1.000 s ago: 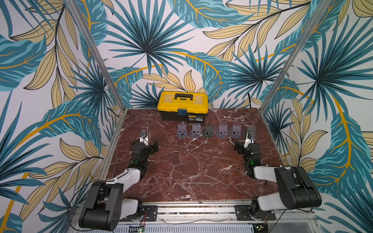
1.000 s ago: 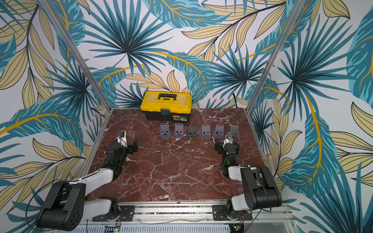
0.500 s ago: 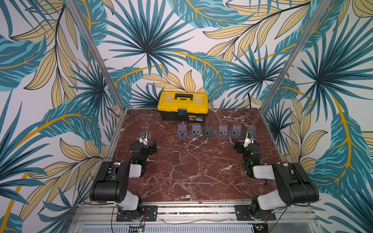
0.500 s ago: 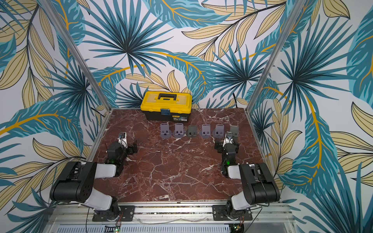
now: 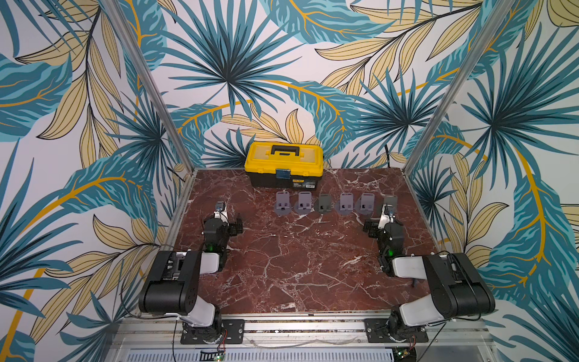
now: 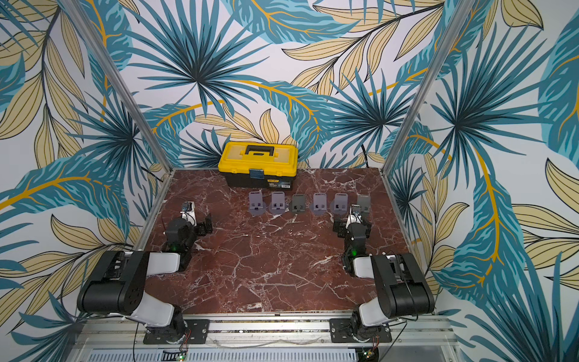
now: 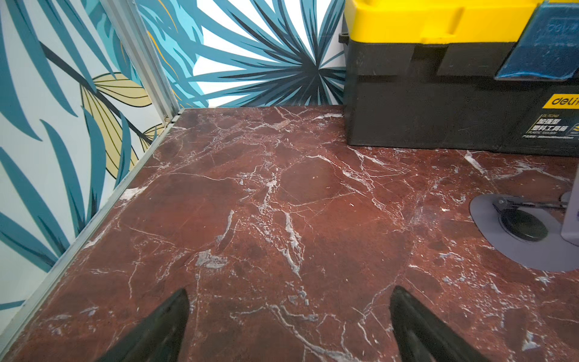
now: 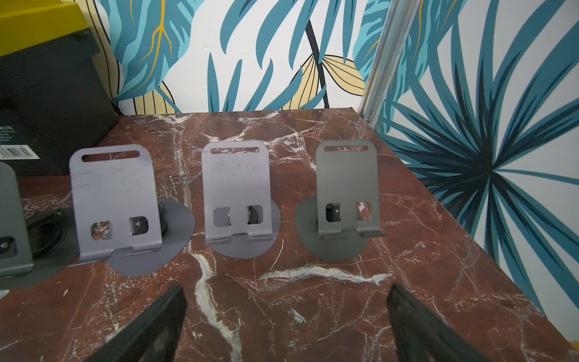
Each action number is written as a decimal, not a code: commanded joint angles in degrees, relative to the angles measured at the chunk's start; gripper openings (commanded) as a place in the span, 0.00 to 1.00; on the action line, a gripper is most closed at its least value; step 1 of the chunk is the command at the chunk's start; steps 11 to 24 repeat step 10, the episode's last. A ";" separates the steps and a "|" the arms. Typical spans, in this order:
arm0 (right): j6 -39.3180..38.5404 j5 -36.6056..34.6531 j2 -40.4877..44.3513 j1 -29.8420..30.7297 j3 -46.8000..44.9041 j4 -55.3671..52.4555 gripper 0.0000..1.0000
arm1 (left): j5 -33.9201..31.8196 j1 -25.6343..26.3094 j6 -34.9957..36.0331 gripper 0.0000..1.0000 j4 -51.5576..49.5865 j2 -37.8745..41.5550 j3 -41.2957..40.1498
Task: Open the phone stand
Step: Reset both arms
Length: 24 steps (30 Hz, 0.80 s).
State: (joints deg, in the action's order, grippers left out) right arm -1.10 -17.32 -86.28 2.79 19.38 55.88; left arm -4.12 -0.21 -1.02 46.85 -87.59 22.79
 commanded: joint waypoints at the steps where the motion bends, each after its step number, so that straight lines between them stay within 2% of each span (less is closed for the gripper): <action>1: -0.21 0.18 -0.37 0.20 -0.23 1.76 1.00 | -0.74 -0.48 -0.57 0.99 0.00 0.40 0.87; 24: -0.23 0.10 -0.29 0.20 -0.42 1.97 1.00 | -0.74 -0.50 -0.57 0.99 -0.01 0.40 0.86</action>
